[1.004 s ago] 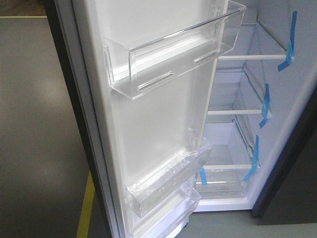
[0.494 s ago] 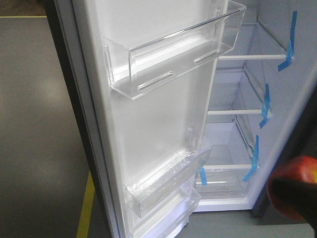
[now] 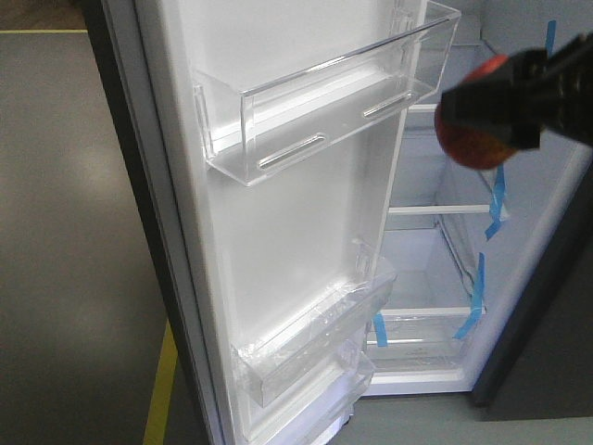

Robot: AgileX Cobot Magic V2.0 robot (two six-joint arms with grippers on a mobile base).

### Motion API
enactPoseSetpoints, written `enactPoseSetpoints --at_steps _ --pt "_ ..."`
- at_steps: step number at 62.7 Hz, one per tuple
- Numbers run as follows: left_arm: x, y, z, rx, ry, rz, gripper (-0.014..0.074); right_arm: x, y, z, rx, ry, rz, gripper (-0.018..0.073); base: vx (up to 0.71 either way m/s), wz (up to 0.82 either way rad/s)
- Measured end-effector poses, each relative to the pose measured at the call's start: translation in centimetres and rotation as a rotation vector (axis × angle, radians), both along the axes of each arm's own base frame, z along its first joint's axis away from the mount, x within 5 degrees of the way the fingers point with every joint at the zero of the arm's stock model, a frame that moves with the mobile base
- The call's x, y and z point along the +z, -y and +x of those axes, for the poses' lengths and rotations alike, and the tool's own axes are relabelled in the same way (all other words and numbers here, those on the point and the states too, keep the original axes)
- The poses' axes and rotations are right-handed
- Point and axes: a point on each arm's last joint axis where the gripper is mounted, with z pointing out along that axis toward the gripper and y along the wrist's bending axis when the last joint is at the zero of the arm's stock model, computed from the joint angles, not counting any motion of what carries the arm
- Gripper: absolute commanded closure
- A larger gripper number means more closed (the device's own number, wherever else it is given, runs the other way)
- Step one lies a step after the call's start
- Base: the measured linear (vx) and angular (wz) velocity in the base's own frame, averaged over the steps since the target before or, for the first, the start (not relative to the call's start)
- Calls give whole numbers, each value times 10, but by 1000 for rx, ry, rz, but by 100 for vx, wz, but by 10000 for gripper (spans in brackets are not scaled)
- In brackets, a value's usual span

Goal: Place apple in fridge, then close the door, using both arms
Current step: 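Raise the right gripper with the apple toward the upper door bin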

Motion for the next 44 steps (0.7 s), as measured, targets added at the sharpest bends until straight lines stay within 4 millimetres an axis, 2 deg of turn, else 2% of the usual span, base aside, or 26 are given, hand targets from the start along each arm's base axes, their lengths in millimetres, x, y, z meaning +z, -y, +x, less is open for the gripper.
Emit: enactPoseSetpoints --at_steps 13,21,32,44 --pt "0 0 0 0 0 0 603 35 -11 33 17 72 56 215 0 0" --pt "0 0 0 0 0 0 603 49 -18 54 31 100 88 215 0 0" --pt "0 0 0 0 0 0 603 57 -28 84 49 111 115 215 0 0" --pt "0 0 0 0 0 0 603 49 -39 116 78 102 125 215 0 0"
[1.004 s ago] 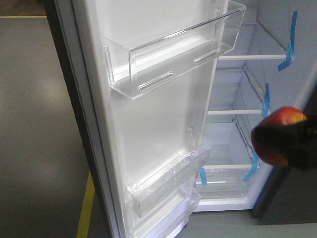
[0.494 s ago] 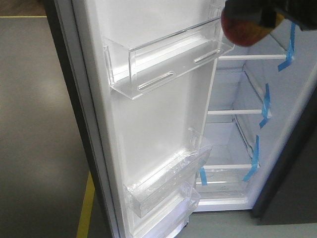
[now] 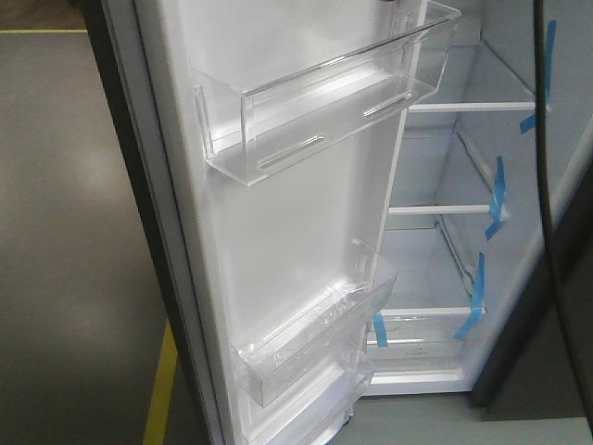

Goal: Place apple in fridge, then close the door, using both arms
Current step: 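Raise the right gripper with the apple toward the upper door bin, then lower the apple into the upper clear door bin and open the right gripper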

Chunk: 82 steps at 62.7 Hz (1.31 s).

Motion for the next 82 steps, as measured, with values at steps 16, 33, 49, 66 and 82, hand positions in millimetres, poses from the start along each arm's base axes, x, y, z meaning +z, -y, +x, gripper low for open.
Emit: enactPoseSetpoints --at_steps 16,33,49,66,82 --pt "0 0 0 0 0 0 603 -32 -9 32 17 -90 -20 174 0 0" --pt "0 0 0 0 0 0 603 -46 -13 43 28 -131 -33 -25 0 0" --pt "0 0 0 0 0 0 603 -44 -13 42 30 -128 -28 -55 0 0" --pt "0 0 0 0 0 0 603 -23 -10 15 51 -81 -47 -27 0 0" --pt "0 0 0 0 0 0 603 -26 -19 -49 130 -33 -75 -27 0 0"
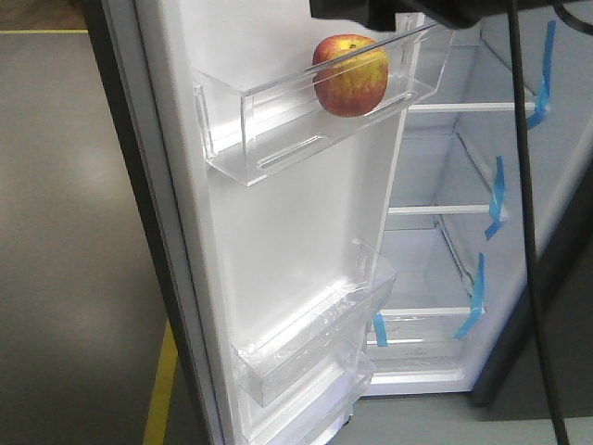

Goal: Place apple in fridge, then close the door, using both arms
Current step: 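Lower the apple into the upper clear door bin and open the right gripper, then withdraw the open right gripper away from the door bin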

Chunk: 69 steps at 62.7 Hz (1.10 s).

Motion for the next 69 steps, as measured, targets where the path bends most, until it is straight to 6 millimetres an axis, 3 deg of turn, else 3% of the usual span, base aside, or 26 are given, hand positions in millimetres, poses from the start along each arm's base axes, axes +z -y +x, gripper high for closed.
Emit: enactPoseSetpoints --at_steps 16,48,69 --pt "0 0 0 0 0 0 603 -27 20 -63 -23 46 10 -27 0 0" --pt "0 0 0 0 0 0 603 -112 71 -197 -12 38 9 -27 0 0" --pt "0 0 0 0 0 0 603 -157 88 -252 57 28 -15 -27 0 0"
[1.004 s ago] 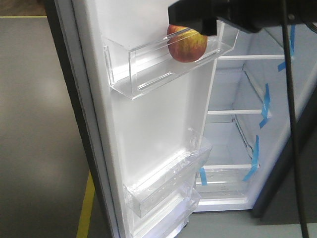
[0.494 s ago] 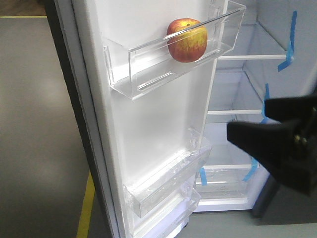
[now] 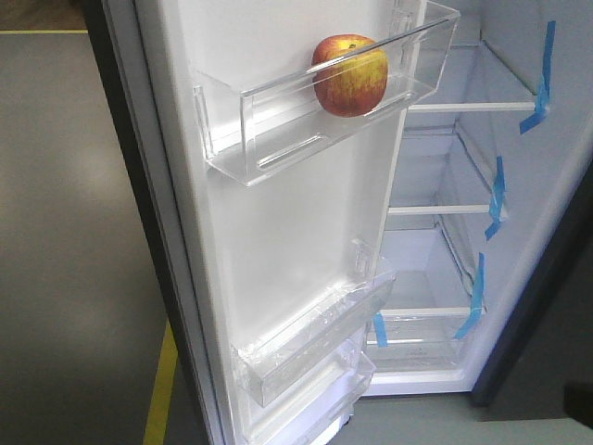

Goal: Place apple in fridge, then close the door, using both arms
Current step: 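Withdraw the open right gripper away from the door bin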

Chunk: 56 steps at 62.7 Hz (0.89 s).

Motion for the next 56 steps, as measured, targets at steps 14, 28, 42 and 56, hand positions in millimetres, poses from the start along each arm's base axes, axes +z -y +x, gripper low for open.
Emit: enactPoseSetpoints --at_steps 14,28,42,56 --pt "0 0 0 0 0 0 603 -17 6 -22 43 -3 -21 -27 0 0" --pt "0 0 0 0 0 0 603 -26 7 -30 82 -49 -61 -27 0 0" --pt "0 0 0 0 0 0 603 -27 7 -31 93 -66 -72 -27 0 0" --pt "0 0 0 0 0 0 603 -27 7 -31 94 -68 -73 -27 0 0"
